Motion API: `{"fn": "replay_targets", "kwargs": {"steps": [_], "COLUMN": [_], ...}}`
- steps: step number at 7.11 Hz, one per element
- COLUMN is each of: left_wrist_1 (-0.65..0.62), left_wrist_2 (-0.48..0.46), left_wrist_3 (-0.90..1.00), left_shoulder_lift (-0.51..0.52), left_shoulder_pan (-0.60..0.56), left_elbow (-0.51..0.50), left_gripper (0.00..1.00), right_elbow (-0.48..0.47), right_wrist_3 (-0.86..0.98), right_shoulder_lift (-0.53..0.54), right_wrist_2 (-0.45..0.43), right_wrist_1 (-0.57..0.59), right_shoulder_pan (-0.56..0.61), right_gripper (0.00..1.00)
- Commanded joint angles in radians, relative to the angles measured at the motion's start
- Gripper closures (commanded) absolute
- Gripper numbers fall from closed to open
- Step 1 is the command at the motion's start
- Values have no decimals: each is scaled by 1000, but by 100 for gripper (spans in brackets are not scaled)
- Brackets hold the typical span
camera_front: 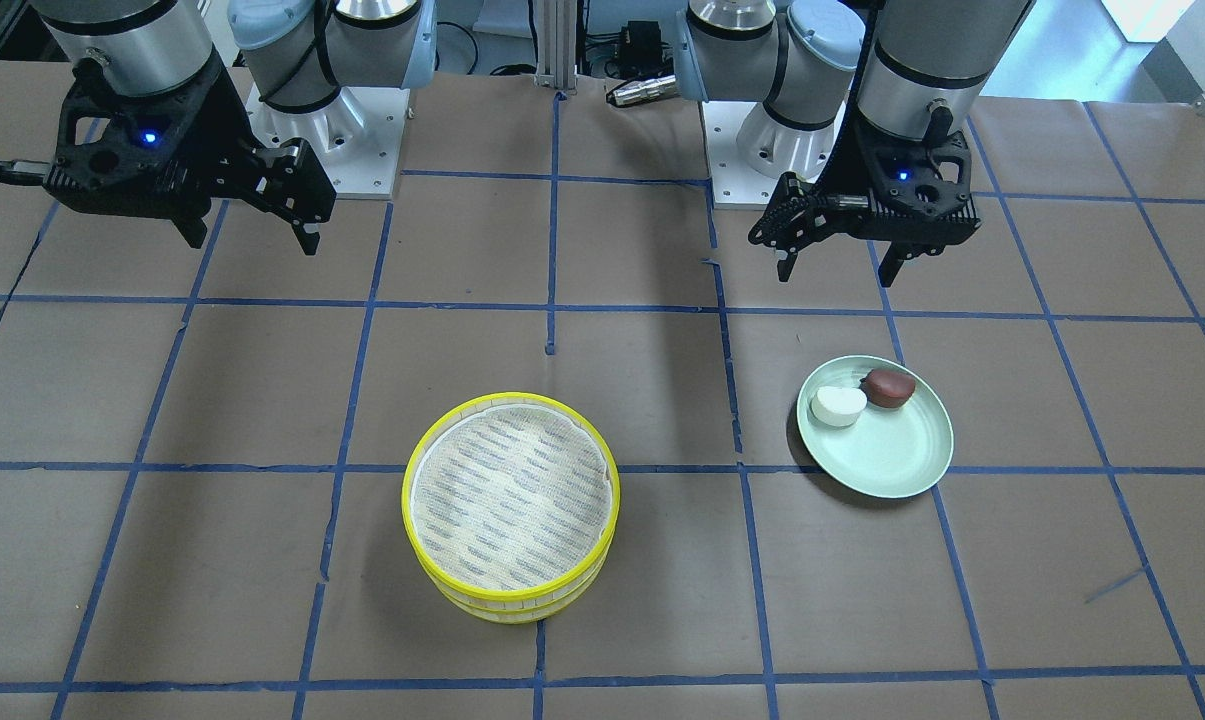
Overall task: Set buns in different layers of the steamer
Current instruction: 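Move the right gripper toward the yellow steamer's top layer rim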
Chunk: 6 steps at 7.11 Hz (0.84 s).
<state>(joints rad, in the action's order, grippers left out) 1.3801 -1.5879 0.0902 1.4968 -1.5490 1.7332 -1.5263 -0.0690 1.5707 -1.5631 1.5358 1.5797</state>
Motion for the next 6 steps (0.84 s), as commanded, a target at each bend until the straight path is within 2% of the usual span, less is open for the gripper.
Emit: {"fn": "replay_targets", "kwargs": {"steps": [1,2,3,4,6], "left_wrist_1": [1,1,-1,2,-1], "left_wrist_2": [0,-3,-7,-10,-7], "left_wrist_3": [0,6,6,16,34], "left_shoulder_lift": [0,0,-3,-12,-7], "left_shoulder_pan": [0,1,1,3,21], "left_elbow": [0,-4,-6,9,14], "left_gripper": [0,0,0,0,0], "right_elbow": [-6,-18,-32,-31,-26], "right_wrist_3": [-2,-12,-11,-11,-67], "right_shoulder_lift": [9,9,-12,-65,-257], "right_wrist_2": [-9,1,5,5,2], "right_wrist_1": [-11,-26,15,141,353], "right_shoulder_pan": [0,0,2,11,100], "right_gripper": [0,0,2,2,1]}}
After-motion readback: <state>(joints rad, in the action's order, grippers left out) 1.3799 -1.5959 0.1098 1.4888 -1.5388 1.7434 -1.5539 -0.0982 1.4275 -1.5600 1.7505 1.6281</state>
